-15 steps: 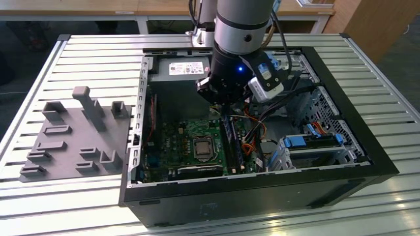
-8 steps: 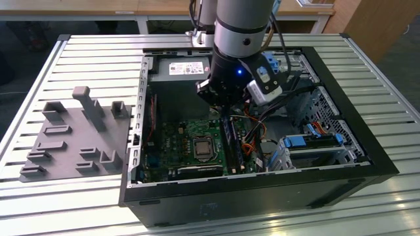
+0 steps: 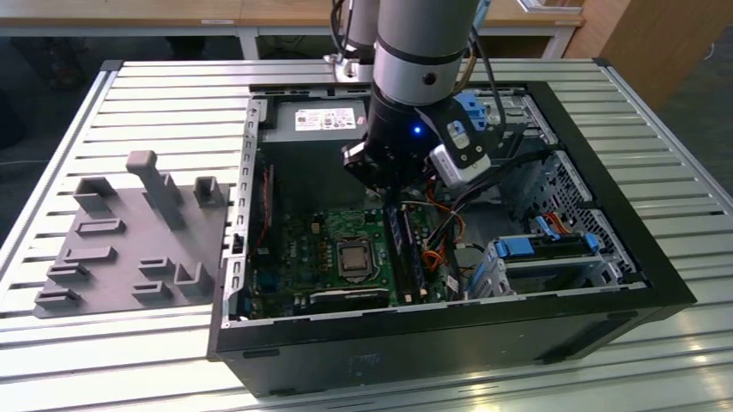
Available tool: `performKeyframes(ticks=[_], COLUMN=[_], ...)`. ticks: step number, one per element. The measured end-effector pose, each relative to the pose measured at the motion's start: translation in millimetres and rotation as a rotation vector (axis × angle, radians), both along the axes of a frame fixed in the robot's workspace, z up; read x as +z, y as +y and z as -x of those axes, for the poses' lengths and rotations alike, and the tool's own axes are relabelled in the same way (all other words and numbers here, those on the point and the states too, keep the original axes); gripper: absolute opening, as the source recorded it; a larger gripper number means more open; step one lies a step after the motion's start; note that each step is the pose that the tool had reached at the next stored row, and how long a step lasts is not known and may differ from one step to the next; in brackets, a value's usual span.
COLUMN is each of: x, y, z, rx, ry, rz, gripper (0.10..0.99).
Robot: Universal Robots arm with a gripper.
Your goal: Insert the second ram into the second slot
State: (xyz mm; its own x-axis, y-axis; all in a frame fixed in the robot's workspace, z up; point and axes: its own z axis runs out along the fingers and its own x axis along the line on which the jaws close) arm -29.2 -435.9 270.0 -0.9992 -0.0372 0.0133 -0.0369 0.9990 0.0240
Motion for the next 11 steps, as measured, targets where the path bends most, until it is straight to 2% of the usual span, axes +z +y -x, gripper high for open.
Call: performKeyframes(ticks=[11], x=[-2.0], y=[0.1], z=[0.0], rx=[0.000], ry=[0.0000], rz=[-0.002], gripper=[0.133])
